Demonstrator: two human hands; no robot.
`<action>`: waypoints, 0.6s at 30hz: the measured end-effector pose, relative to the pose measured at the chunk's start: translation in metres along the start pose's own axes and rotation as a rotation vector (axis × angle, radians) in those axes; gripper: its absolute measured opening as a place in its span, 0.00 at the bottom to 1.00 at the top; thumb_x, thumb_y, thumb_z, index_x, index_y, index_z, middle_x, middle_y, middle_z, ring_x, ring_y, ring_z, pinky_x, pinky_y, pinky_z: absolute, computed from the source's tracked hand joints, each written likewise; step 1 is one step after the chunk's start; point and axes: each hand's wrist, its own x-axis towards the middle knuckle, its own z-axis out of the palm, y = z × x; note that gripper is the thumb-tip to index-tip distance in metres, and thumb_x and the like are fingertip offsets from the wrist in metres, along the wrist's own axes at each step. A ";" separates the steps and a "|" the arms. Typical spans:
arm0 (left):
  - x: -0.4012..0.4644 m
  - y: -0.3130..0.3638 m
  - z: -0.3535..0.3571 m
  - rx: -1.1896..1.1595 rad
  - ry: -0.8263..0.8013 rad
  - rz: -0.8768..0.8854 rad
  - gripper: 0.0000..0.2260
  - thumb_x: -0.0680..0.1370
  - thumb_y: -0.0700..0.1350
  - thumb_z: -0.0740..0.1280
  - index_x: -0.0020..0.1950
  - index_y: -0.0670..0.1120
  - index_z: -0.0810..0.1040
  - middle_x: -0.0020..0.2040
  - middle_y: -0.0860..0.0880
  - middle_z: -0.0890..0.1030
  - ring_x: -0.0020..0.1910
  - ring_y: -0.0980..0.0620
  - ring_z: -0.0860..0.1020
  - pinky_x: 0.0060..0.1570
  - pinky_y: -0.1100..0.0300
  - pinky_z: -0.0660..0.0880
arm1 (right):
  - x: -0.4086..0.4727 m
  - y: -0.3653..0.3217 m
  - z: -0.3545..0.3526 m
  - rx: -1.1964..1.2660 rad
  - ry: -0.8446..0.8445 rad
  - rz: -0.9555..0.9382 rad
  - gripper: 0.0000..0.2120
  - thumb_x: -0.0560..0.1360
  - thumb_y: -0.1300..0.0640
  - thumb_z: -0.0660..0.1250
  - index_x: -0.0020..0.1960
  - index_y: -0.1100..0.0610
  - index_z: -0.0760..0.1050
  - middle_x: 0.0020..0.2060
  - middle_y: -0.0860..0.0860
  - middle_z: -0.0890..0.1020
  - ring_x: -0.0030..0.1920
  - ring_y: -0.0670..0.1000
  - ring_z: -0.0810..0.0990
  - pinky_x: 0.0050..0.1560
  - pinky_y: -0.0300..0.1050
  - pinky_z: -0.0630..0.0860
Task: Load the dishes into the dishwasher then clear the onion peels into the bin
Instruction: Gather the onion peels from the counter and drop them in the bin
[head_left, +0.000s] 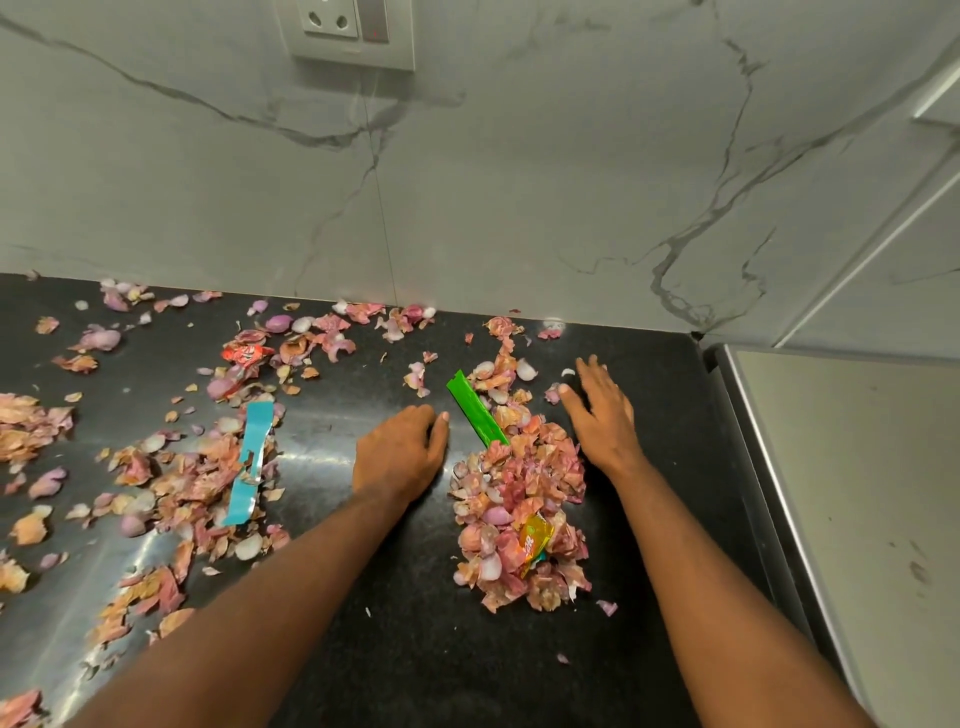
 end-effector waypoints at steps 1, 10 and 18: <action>0.000 0.000 -0.001 0.000 -0.004 -0.003 0.18 0.85 0.61 0.54 0.42 0.52 0.69 0.37 0.54 0.73 0.36 0.51 0.73 0.34 0.54 0.67 | 0.007 0.000 0.000 -0.048 -0.051 -0.014 0.32 0.83 0.35 0.51 0.84 0.47 0.57 0.83 0.48 0.57 0.83 0.47 0.51 0.82 0.57 0.47; 0.004 -0.004 0.002 0.002 -0.011 -0.008 0.19 0.85 0.62 0.53 0.42 0.52 0.68 0.36 0.54 0.72 0.36 0.52 0.73 0.37 0.53 0.74 | -0.014 0.000 -0.009 0.793 0.303 0.116 0.19 0.88 0.52 0.56 0.58 0.61 0.83 0.47 0.56 0.88 0.52 0.54 0.87 0.60 0.49 0.81; 0.002 -0.001 0.002 0.006 0.009 -0.002 0.18 0.85 0.62 0.53 0.42 0.52 0.68 0.36 0.54 0.72 0.35 0.52 0.73 0.36 0.54 0.73 | -0.013 0.000 0.005 0.116 -0.171 -0.064 0.28 0.83 0.31 0.45 0.75 0.36 0.71 0.78 0.43 0.68 0.79 0.43 0.60 0.81 0.59 0.56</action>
